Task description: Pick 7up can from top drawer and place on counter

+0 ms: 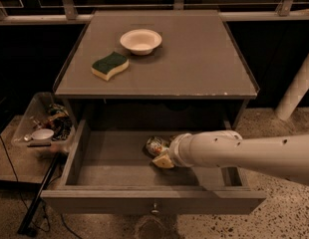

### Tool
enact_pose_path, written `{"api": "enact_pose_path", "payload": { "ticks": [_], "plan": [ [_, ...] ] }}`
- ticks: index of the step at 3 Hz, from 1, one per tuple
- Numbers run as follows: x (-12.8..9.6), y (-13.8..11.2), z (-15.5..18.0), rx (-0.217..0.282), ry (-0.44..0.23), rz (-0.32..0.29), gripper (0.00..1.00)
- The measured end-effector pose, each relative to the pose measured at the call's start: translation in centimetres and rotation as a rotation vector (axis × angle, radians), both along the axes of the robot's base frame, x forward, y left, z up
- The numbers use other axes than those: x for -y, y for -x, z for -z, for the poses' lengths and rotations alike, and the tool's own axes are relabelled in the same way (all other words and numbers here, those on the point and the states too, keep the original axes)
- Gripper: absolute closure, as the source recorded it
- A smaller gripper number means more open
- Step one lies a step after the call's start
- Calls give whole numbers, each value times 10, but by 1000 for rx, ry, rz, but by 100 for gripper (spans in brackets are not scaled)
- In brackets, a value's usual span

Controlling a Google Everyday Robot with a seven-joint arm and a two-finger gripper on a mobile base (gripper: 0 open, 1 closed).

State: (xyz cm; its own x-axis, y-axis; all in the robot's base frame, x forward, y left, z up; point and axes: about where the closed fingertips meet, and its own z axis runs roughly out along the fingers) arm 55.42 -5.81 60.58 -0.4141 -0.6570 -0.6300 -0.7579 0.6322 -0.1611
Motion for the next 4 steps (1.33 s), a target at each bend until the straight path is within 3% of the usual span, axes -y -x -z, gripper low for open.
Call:
{"api": "enact_pose_path", "payload": {
  "ticks": [2, 3, 4],
  "plan": [
    [-10, 9, -20, -4, -16, -59, 88],
    [-6, 16, -47, 7, -58, -88, 100],
    [4, 25, -83, 33, -118, -116, 100]
  ]
}}
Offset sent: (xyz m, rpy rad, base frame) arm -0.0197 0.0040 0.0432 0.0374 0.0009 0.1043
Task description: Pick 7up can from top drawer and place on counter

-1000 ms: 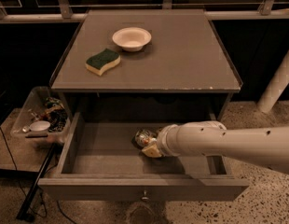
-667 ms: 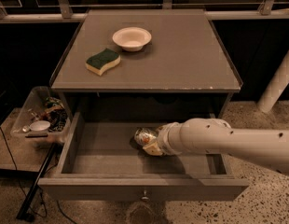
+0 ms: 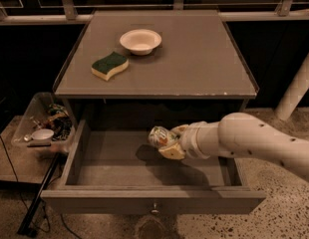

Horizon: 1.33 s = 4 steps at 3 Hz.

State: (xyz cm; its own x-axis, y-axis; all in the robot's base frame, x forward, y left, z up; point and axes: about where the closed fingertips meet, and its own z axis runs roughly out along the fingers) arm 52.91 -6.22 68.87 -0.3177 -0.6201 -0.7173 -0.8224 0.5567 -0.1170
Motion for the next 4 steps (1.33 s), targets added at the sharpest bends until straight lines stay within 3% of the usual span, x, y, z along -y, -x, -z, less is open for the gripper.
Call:
{"api": "enact_pose_path", "payload": {
  "ticks": [1, 2, 4],
  "plan": [
    [16, 6, -39, 39, -60, -18, 100],
    [31, 4, -90, 103, -67, -37, 100],
    [52, -35, -231, 260, 30, -17, 100]
  ]
}}
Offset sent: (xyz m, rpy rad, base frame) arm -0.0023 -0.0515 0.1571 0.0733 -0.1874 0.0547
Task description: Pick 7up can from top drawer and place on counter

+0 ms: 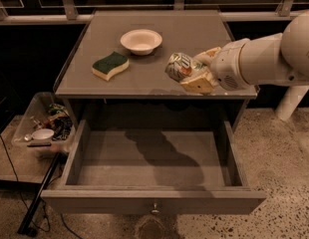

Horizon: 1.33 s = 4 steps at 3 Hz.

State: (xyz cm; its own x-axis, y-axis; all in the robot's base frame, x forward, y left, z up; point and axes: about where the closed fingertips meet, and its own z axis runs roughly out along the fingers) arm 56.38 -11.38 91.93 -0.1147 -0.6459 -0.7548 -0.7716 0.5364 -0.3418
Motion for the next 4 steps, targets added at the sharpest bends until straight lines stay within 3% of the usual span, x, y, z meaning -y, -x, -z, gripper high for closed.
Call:
{"api": "enact_pose_path", "payload": {
  "ticks": [1, 4],
  "plan": [
    [-7, -4, 0, 11, 12, -14, 100],
    [-26, -102, 33, 3, 20, -19, 100]
  ]
}}
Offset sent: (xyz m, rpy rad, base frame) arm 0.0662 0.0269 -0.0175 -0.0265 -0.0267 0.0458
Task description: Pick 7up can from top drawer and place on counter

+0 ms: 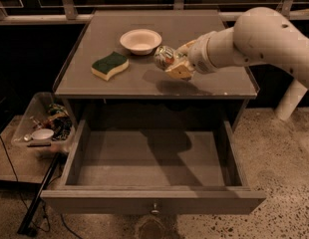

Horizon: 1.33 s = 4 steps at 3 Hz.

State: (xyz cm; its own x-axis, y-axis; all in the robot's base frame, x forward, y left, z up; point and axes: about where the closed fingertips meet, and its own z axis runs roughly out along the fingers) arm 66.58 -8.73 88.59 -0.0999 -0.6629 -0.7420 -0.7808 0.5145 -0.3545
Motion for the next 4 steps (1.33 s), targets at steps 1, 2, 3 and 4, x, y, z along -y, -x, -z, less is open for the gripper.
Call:
{"api": "enact_pose_path", "payload": {
  "ticks": [1, 2, 3, 4],
  "plan": [
    [6, -25, 7, -3, 7, 13, 100],
    [12, -40, 15, -14, 14, 25, 100],
    [18, -51, 26, -38, 32, 35, 100],
    [20, -58, 37, -66, 54, 37, 100]
  ]
}}
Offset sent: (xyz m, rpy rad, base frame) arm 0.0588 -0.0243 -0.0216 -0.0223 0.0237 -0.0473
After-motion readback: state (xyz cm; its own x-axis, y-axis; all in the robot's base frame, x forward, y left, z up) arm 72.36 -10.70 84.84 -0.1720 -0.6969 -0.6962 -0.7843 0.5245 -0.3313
